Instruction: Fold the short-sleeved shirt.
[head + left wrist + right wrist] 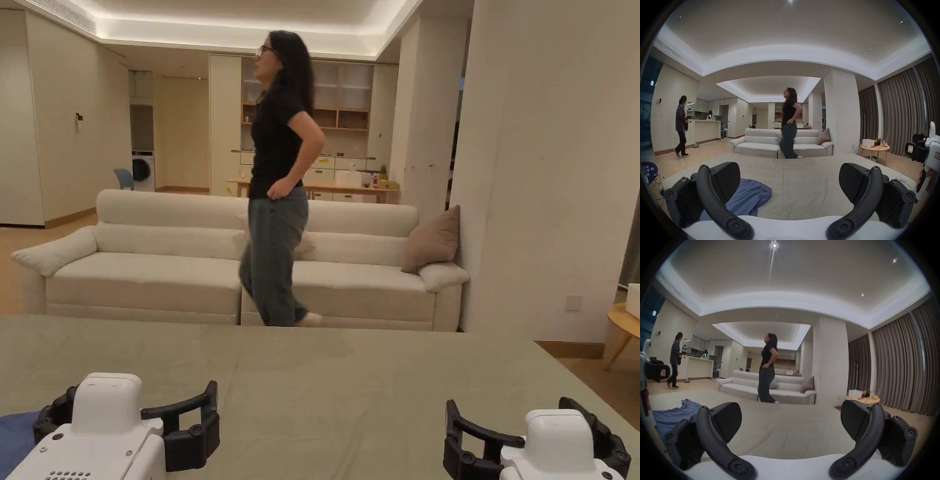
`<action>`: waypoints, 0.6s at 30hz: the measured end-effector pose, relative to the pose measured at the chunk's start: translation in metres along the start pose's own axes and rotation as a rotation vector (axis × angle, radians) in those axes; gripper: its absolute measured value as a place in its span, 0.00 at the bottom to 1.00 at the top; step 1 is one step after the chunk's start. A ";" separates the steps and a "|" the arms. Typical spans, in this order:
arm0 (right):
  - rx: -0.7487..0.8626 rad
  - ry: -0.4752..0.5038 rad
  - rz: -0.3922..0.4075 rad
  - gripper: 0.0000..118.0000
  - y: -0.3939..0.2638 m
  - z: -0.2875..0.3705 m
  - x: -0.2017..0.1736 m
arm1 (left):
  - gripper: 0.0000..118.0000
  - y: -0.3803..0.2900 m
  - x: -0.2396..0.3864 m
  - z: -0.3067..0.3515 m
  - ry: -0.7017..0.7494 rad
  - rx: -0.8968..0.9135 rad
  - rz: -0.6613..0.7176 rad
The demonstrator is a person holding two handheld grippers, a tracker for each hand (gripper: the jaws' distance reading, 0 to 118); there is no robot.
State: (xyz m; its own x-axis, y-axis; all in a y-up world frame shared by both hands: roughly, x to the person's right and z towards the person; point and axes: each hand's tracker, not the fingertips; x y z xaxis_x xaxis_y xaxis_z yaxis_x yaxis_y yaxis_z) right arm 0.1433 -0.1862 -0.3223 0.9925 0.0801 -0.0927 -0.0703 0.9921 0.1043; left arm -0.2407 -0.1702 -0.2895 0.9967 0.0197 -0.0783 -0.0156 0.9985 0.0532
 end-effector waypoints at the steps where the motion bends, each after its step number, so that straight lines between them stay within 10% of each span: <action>1: -0.017 0.011 -0.036 1.00 -0.001 -0.002 0.002 | 1.00 0.002 0.000 0.003 -0.003 0.001 0.001; 18: -0.009 -0.007 -0.054 1.00 0.010 0.000 0.005 | 1.00 0.005 -0.015 0.008 0.019 0.073 0.034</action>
State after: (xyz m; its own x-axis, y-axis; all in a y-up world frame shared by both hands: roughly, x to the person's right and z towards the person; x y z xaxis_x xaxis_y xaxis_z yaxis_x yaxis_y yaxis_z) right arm 0.1474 -0.1760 -0.3213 0.9955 0.0253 -0.0913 -0.0170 0.9958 0.0905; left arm -0.2551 -0.1655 -0.2796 0.9940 0.0555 -0.0944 -0.0431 0.9908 0.1283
